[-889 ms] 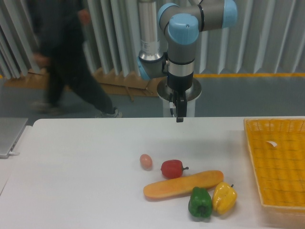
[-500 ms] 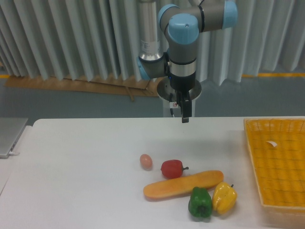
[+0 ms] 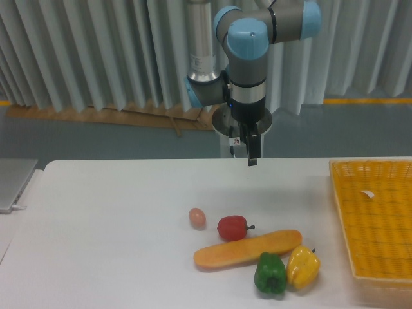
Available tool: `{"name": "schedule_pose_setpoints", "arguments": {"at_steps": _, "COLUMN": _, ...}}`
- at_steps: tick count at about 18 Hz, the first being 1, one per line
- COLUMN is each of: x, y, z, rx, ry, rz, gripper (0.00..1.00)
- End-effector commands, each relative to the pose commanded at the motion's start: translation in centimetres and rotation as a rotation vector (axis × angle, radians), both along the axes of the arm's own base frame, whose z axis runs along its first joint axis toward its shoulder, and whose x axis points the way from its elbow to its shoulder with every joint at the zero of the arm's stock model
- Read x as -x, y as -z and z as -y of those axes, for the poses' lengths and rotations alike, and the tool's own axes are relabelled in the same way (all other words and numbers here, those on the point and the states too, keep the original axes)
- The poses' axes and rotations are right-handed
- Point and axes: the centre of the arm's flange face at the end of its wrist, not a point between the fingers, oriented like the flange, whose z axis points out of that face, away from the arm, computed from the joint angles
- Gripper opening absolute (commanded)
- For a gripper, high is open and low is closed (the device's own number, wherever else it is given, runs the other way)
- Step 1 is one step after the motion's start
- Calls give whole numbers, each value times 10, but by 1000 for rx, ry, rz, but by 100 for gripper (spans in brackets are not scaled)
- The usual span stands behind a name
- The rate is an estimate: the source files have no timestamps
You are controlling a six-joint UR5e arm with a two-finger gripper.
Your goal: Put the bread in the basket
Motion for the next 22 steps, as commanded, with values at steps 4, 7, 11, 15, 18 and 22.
{"name": "schedule_pose_setpoints", "arguments": {"at_steps": 4, "x": 1, "y": 0, "z": 1, "rx": 1, "ry": 0, "rz": -1, "gripper": 100}}
{"name": "schedule_pose_setpoints", "arguments": {"at_steps": 7, "x": 3, "y": 0, "z": 2, "rx": 0, "ry": -3, "rz": -2, "gripper": 100}}
{"name": "schedule_pose_setpoints", "arguments": {"at_steps": 11, "x": 3, "y": 0, "z": 2, "rx": 0, "ry": -5, "rz": 0, "gripper": 100}}
{"name": "schedule_pose_setpoints", "arguments": {"at_steps": 15, "x": 3, "y": -1, "z": 2, "rx": -2, "ry": -5, "rz": -2, "gripper": 100}}
{"name": "schedule_pose_setpoints", "arguments": {"at_steps": 18, "x": 3, "y": 2, "z": 0, "rx": 1, "ry": -5, "rz": 3, "gripper": 100}}
{"name": "schedule_pose_setpoints", "arguments": {"at_steps": 22, "x": 8, "y": 4, "z": -5, "rx": -24, "ry": -43, "rz": -18, "gripper": 100}}
